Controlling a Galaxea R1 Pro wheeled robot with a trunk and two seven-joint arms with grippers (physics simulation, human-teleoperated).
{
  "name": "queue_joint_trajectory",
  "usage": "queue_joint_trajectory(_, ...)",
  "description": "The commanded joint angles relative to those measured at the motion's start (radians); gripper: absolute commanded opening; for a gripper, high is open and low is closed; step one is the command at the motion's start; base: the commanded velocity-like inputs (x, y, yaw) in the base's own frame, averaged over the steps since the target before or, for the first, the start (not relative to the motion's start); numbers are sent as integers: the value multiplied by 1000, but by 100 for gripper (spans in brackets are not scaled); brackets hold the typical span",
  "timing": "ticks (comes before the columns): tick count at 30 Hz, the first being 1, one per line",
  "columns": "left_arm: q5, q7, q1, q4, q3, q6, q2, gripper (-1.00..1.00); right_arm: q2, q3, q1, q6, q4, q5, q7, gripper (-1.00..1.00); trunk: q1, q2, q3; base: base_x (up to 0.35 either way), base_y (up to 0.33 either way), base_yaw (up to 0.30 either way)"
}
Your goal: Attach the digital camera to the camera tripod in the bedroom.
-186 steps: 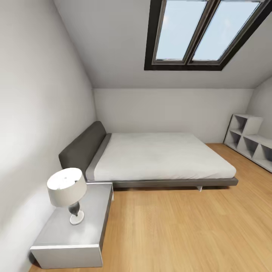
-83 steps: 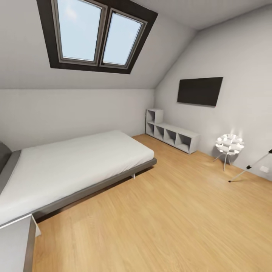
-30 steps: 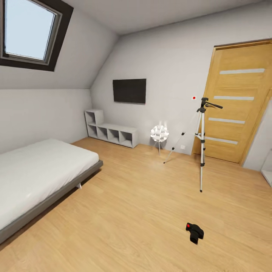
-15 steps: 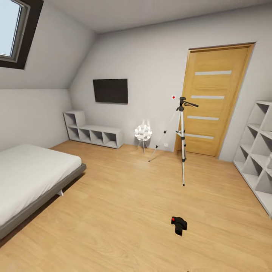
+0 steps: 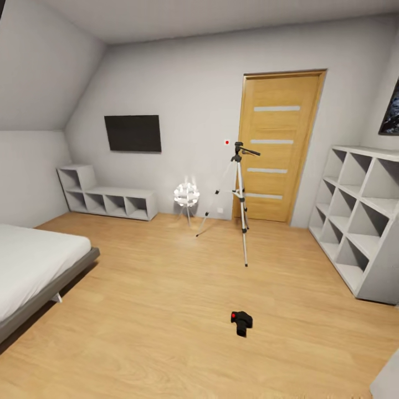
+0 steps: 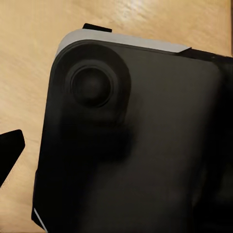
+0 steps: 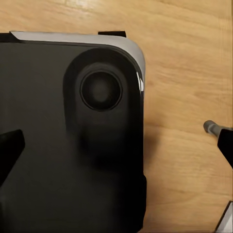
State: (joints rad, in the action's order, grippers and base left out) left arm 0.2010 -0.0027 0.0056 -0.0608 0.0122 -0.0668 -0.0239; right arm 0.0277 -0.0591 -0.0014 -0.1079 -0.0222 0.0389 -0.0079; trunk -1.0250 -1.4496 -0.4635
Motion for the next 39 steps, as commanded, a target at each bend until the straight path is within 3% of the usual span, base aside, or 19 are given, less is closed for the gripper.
queue_joint_trajectory(1, 6, 0, 1, -1, 1, -2, 0, 100, 0, -6, 0, -2, 0, 4, -1, 100, 0, 0, -1, 0, 0, -297)
queue_joint_trajectory(39, 5, 0, 1, -2, 0, -1, -1, 100, -2, 7, 0, -3, 1, 12, 0, 100, 0, 0, -1, 0, 0, -297)
